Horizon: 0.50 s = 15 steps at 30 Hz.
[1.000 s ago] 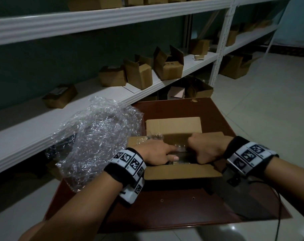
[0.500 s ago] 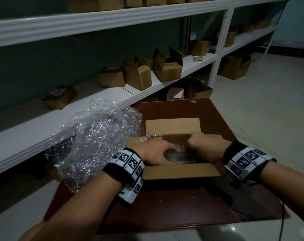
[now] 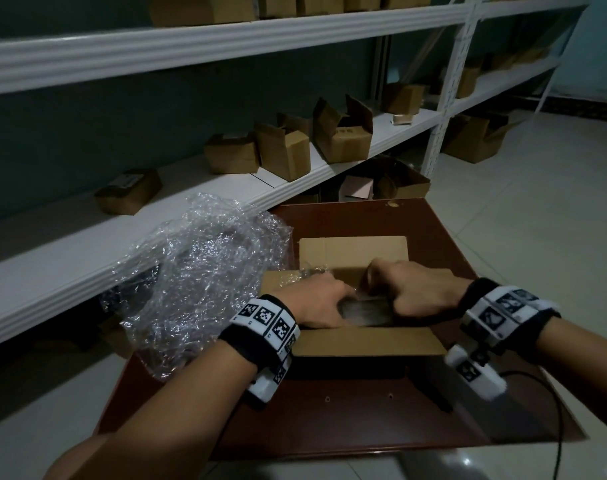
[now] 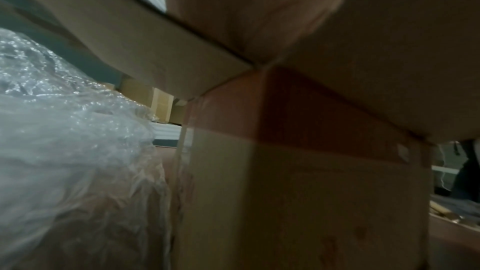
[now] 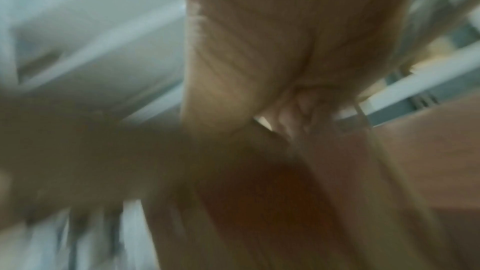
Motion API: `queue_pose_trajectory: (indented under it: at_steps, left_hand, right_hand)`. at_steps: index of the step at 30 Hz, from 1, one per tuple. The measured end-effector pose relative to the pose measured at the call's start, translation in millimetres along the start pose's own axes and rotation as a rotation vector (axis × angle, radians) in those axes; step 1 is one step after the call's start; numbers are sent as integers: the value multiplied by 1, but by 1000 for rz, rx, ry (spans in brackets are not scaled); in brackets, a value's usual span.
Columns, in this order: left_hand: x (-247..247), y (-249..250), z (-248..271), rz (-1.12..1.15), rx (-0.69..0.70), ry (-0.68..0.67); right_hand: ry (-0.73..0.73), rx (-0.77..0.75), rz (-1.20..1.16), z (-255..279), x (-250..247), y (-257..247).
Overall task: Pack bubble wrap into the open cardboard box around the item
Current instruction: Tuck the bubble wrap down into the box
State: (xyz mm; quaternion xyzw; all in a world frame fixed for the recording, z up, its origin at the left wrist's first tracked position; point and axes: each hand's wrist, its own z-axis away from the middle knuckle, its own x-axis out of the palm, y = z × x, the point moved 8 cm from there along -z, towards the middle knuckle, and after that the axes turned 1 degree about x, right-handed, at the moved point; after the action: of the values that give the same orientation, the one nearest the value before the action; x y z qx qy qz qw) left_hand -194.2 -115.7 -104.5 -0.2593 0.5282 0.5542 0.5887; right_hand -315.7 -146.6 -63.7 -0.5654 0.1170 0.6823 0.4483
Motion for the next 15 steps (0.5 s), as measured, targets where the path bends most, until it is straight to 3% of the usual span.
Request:
queue_pose_trajectory:
  at_steps: [3,5,10,15]
  left_hand:
    - [1,0,-1,0,-29,13]
    - [0,2,-1,-6,-29,24]
    - [0,3,3,-18,-1,2]
    - [-1,4,2,-20,-10,23]
  right_hand:
    - [-73,-62,-228,7,-5,4]
    - [-44,-139,-228,10,-8,5]
    - [286,-219,-122,18,-40,15]
    - [136,-126,108,10,-18,15]
